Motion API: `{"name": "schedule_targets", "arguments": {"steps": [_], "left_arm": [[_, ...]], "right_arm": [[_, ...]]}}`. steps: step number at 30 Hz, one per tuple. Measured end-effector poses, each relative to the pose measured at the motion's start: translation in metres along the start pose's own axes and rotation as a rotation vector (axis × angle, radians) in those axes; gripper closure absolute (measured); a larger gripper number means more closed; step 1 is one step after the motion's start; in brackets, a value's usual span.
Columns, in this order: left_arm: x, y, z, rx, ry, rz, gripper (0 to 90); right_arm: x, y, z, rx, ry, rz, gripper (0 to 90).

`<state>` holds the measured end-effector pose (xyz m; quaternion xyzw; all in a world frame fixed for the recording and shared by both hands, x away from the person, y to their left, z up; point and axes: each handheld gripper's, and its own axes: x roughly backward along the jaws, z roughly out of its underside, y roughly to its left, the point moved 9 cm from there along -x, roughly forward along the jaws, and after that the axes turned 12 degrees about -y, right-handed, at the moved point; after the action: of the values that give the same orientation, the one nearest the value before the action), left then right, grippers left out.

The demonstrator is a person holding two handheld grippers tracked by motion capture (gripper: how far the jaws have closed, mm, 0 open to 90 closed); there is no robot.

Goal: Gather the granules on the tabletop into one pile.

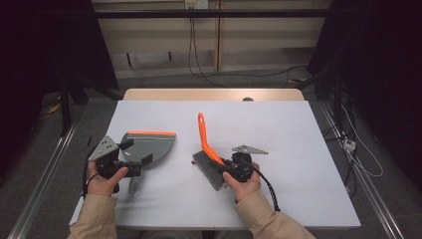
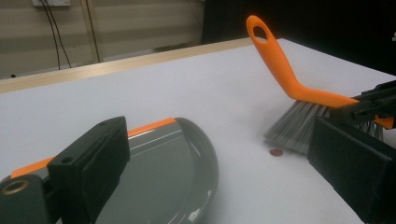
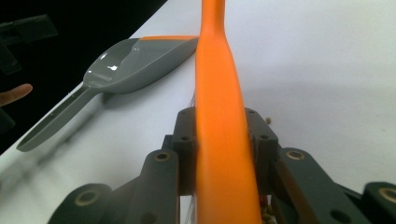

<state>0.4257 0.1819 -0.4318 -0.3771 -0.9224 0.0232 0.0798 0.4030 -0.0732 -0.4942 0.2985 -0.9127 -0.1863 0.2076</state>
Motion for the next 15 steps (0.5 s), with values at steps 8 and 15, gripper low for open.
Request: {"name": "schedule_targets", "arguments": {"steps": [8, 15], "left_arm": [[0.000, 0.000, -0.002, -0.004, -0.002, 0.000, 5.8], [0.001, 0.001, -0.001, -0.006, 0.002, -0.004, 5.8]], "right_arm": [[-0.008, 0.014, -0.011, -0.057, -0.027, -0.062, 71.1], [-0.033, 0.036, -0.016, -0.035, -0.025, -0.102, 71.1]]}}
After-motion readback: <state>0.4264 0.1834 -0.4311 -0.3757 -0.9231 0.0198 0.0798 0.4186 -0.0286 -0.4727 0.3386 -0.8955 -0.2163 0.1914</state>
